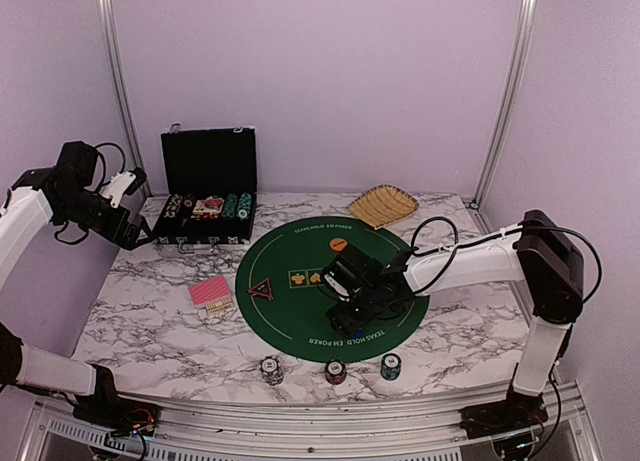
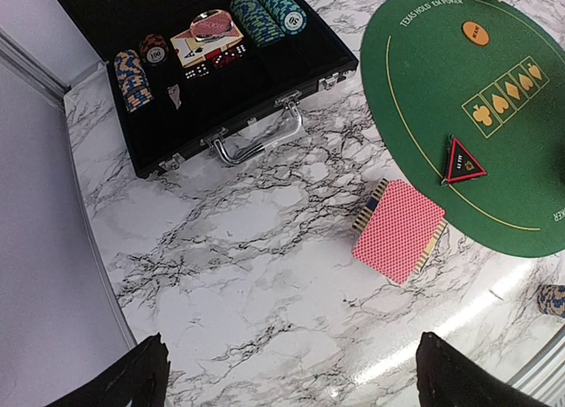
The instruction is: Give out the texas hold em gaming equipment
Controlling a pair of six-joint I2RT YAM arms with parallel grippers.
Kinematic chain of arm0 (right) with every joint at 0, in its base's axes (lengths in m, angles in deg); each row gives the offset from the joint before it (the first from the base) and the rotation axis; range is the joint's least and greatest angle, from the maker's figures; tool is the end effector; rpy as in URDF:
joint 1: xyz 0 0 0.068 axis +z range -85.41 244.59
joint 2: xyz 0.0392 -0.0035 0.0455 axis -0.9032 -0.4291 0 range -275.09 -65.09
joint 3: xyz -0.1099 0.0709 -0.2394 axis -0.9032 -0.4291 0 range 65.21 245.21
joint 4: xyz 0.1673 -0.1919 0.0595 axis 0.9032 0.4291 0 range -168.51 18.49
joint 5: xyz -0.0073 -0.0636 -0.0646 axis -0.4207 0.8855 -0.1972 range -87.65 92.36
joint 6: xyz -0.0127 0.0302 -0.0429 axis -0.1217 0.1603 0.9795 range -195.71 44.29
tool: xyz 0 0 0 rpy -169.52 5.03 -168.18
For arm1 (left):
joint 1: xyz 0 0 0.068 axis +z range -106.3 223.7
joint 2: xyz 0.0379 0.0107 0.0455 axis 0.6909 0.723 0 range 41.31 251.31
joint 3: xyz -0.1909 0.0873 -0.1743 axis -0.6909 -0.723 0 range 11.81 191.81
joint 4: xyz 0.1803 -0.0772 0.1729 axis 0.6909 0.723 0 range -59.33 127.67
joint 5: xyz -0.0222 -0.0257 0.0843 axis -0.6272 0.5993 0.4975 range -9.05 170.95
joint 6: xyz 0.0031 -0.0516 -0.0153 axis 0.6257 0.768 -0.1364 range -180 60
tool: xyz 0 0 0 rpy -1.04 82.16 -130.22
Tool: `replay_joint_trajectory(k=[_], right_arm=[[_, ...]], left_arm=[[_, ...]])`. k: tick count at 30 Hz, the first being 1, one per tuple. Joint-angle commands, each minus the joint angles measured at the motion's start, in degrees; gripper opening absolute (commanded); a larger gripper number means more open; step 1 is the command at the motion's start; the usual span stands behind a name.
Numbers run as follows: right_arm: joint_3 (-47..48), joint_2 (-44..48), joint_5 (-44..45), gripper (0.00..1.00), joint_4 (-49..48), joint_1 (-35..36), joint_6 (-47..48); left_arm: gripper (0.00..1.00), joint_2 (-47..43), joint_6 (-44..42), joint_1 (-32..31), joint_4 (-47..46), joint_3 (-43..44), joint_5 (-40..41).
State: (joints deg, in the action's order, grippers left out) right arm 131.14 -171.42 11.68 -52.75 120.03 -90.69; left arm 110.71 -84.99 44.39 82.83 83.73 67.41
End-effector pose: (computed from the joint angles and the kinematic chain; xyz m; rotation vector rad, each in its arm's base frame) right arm 0.2112 0.2963 0.1538 -0.8920 2.5549 0.1490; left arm 0.2396 -0.0055 0.3486 0.6087 2.3285 -0.0820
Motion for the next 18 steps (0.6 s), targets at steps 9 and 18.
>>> replay_joint_trajectory(k=[9,18], right_arm=[[-2.7,-0.3,2.4,0.66,0.5,0.5,-1.9],[-5.5,1.4,1.3,0.53,-0.5,-0.4,-2.1]], left_arm=[[0.99,-0.8,-1.2,-0.2,1.8,1.9,-0.8],[0.99,-0.8,-1.4,-0.2,1.8,2.0,-0.5]])
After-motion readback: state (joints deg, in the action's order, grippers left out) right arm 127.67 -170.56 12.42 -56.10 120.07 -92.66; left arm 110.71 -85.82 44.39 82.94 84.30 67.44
